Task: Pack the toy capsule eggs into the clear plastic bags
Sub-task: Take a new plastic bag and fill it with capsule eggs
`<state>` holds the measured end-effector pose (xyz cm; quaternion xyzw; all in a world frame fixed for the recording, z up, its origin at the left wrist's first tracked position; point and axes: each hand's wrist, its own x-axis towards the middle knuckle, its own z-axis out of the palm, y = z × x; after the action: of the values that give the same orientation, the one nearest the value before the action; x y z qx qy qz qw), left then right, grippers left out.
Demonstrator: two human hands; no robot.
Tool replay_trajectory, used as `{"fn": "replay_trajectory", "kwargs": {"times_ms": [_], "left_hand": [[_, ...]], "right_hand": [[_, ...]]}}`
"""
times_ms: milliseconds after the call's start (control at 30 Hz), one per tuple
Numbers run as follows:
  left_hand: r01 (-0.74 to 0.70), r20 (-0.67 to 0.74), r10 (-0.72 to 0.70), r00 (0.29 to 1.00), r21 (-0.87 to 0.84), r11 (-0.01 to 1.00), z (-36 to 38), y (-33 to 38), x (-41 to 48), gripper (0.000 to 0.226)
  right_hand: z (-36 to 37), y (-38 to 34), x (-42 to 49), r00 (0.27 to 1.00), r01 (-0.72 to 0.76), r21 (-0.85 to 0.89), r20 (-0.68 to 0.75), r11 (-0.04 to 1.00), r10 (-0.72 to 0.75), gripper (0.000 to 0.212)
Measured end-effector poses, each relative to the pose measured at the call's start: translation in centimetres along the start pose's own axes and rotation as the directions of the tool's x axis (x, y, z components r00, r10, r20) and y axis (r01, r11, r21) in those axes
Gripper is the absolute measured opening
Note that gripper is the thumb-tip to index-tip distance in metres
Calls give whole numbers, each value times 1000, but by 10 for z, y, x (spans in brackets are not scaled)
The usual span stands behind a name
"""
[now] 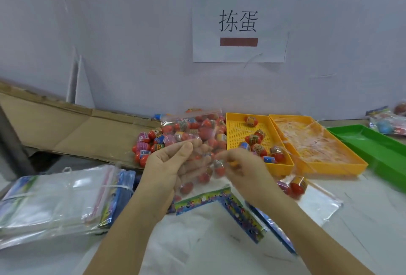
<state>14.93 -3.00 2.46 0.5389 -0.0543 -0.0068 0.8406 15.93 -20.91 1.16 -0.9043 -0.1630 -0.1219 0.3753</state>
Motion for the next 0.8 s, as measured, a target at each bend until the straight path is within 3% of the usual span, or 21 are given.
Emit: {"fn": "replay_trajectory", "kwargs": {"times_ms": [100, 167, 267, 400, 533, 633, 700, 800], "left_hand": [[-22, -19, 23, 1000, 53, 998, -1, 1, -2, 19], [-27, -33, 29, 999, 79, 997, -1, 2, -4, 20], [-40, -46, 44, 998, 89, 995, 0, 5, -6, 19], [-63, -89, 65, 994, 30, 998, 2, 7, -7, 18], [-66, -117, 71, 991, 40, 997, 2, 9, -7, 16], [-132, -171, 141, 975, 58, 989, 6, 10, -10, 15], [-217, -264, 238, 935, 106, 970, 9, 7, -11, 11], [-335, -350, 401, 847, 234, 913, 13, 3, -13, 14]], "right_hand": [[16, 5, -5, 945, 221, -385, 310, 896, -100, 59], [24, 3, -4, 916, 301, -522, 390, 798, -91, 68], [28, 3, -7, 937, 320, -588, 310, 743, -159, 55], [20, 3, -5, 977, 212, -598, 109, 773, -183, 42], [8, 6, -1, 964, 43, -302, -237, 952, -119, 45], [-14, -3, 2, 919, 23, 197, -389, 980, 56, 17], [-29, -14, -1, 926, 116, 555, -360, 823, 112, 13], [-30, -29, -12, 995, 86, 689, -95, 720, -28, 27]]}}
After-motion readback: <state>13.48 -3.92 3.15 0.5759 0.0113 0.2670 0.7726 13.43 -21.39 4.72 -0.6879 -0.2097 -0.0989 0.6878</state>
